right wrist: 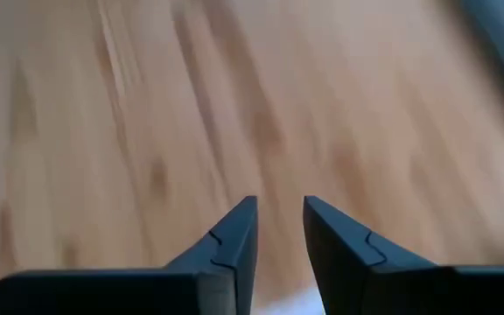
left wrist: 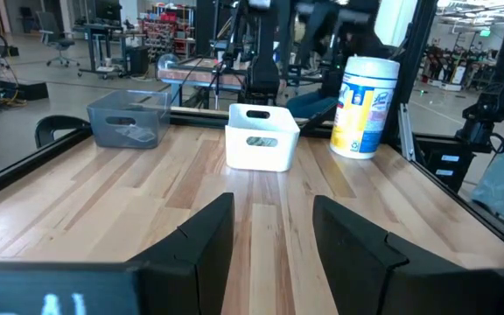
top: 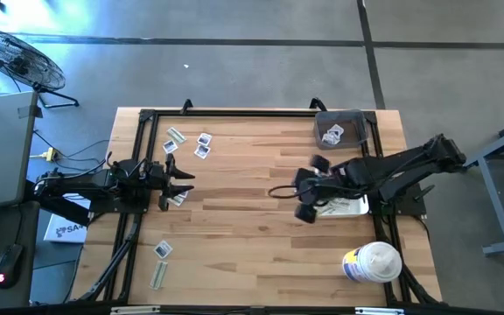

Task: Pick & Place First Aid Supplies
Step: Put the alcohol pad into the black bin

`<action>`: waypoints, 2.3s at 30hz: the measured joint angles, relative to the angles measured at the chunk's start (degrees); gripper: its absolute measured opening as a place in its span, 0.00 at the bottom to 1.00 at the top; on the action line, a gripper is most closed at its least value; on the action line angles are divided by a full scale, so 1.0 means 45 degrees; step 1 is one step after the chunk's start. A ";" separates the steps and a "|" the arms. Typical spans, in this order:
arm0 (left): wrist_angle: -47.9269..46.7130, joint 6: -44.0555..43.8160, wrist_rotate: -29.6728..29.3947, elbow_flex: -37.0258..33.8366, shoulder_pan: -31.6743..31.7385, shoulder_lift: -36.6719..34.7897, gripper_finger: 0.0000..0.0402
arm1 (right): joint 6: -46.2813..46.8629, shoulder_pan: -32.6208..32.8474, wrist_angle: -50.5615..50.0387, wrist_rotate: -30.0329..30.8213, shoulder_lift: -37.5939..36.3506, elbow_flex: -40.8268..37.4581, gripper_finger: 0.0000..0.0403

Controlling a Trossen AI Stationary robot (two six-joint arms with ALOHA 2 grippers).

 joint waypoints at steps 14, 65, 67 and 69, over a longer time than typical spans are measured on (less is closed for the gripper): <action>0.1956 -0.1663 0.0121 0.0005 0.0004 0.0000 0.39 | -0.4688 -0.0062 1.4463 0.1093 0.0010 -0.5619 0.22; -1.0835 -1.3417 -0.5405 0.5653 -0.1244 1.1022 0.39 | -0.4937 0.1905 2.0270 -0.2126 0.3133 -0.6065 0.21; -1.0841 -1.3570 -0.5430 0.5475 -0.1244 1.1127 0.39 | -0.4938 0.1905 2.0270 -0.2108 0.3133 -0.6065 0.21; -1.0545 -1.3576 -0.5484 0.5337 -0.1244 1.1298 0.39 | -0.4938 0.1905 2.0270 -0.2030 0.3133 -0.6065 0.21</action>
